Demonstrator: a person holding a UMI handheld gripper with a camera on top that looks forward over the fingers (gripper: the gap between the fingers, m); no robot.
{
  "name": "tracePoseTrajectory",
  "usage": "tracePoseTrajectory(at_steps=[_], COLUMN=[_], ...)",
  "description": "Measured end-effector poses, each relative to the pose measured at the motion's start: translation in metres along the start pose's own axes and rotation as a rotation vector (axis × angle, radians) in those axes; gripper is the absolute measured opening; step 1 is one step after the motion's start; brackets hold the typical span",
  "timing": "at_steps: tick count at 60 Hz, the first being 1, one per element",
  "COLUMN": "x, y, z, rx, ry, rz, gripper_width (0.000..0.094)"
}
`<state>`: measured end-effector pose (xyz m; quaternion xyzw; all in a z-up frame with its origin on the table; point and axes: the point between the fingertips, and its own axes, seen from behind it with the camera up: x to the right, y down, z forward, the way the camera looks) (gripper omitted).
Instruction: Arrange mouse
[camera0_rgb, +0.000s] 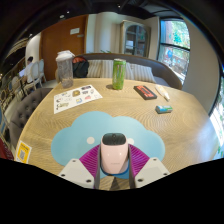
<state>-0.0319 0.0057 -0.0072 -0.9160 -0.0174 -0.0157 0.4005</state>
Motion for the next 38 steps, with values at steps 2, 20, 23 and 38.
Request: tracePoseTrajectory(at_steps=[2,20,23,38], x=[-0.001,-0.006,-0.011,-0.058], y=[0.005,0.008,0.005,0.003], z=[0.003,-0.011,-0.024,-0.1], rx=[0.005,-0.095,-0.099,-0.158], ry=[-0.013,0.012,0.026,0.161], rz=[0.021,0.09,0.092,0.082], gripper_width=[0.0425,0.0716,0.0717,0.0786])
